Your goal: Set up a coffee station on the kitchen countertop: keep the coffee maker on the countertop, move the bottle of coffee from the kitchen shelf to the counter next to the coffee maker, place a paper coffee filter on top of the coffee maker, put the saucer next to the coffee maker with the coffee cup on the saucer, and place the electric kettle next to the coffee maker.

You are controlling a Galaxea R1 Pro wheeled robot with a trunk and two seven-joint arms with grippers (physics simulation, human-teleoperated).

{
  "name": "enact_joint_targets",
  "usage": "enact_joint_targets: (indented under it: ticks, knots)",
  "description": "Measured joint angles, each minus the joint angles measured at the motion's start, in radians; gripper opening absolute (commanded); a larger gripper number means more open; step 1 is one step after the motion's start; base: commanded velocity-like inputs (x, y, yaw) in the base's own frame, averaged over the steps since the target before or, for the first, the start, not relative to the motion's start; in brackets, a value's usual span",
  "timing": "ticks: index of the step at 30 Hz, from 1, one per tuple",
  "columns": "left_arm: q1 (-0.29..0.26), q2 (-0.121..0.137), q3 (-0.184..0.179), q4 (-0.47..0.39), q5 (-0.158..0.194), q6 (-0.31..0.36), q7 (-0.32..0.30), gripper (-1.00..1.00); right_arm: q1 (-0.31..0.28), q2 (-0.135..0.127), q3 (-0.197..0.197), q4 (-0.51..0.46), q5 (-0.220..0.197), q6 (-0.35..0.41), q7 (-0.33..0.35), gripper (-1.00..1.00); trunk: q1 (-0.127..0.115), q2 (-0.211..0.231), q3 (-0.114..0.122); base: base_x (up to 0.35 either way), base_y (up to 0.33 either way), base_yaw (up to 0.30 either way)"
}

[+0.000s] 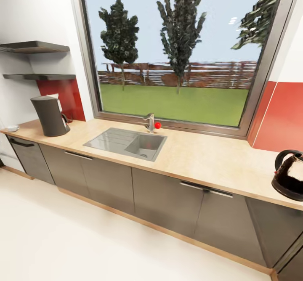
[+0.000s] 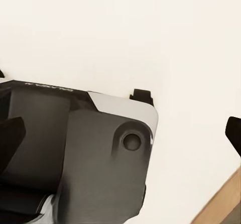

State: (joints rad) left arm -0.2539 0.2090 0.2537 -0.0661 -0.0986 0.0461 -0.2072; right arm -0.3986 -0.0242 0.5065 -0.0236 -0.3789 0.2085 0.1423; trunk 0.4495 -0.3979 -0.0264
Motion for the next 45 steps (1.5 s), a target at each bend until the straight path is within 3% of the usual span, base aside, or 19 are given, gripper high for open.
enact_joint_targets:
  ticks: [10,45]
  knots:
    - [0.0,-0.002,-0.003,-0.001,-0.001,-0.004,0.0,-1.0,0.0,0.013,-0.001,0.0,-0.002,-0.002,0.002,1.0,0.0,0.0,-0.006,0.149,0.081,0.277]
    - [0.0,-0.002,-0.001,-0.002,0.005,-0.008,0.0,-1.0,0.004,0.035,-0.001,-0.001,-0.002,-0.001,0.002,1.0,0.0,0.0,-0.028,0.242,0.24,0.275]
